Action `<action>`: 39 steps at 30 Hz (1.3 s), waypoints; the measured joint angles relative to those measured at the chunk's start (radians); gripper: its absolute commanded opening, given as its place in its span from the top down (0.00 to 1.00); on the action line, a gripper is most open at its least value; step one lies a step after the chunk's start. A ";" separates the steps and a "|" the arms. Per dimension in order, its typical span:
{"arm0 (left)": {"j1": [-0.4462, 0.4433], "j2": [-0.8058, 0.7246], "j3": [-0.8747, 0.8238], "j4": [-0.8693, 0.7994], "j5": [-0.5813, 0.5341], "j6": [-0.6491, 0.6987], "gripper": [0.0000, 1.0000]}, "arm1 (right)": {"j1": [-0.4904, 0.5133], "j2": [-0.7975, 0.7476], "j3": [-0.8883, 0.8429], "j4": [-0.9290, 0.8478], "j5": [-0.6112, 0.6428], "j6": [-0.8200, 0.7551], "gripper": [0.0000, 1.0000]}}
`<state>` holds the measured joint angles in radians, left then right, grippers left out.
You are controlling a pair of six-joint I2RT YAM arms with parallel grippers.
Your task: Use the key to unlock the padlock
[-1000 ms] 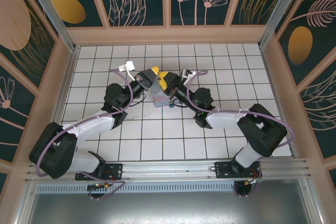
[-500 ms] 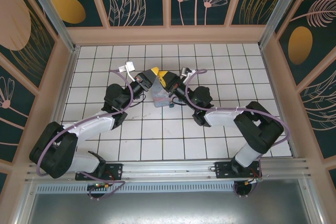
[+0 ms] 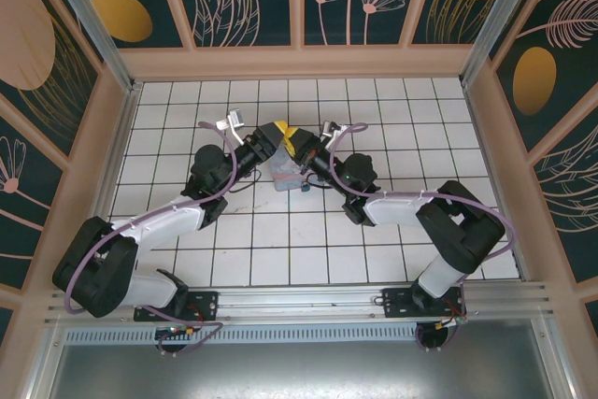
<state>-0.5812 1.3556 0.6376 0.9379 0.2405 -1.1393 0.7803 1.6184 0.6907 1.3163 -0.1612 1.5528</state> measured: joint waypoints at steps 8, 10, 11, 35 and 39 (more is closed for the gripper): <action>0.000 -0.012 0.010 -0.084 -0.032 -0.127 0.29 | 0.000 0.000 -0.015 -0.022 0.000 -0.001 1.00; 0.000 -0.017 0.000 -0.082 -0.042 -0.178 0.29 | -0.002 -0.001 -0.019 -0.028 0.001 -0.002 1.00; 0.000 -0.022 -0.008 -0.083 -0.045 -0.205 0.29 | -0.003 -0.003 -0.019 -0.035 0.002 -0.002 1.00; 0.000 -0.088 -0.109 -0.085 -0.043 -0.600 0.30 | 0.013 0.099 0.090 -0.057 0.012 -0.005 1.00; 0.000 -0.088 -0.110 -0.059 -0.045 -0.621 0.31 | 0.018 0.124 0.097 -0.053 0.014 -0.001 1.00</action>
<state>-0.5812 1.2675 0.5274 0.8791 0.1955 -1.7599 0.7986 1.7424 0.7872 1.2633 -0.1471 1.5517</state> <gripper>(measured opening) 0.704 0.056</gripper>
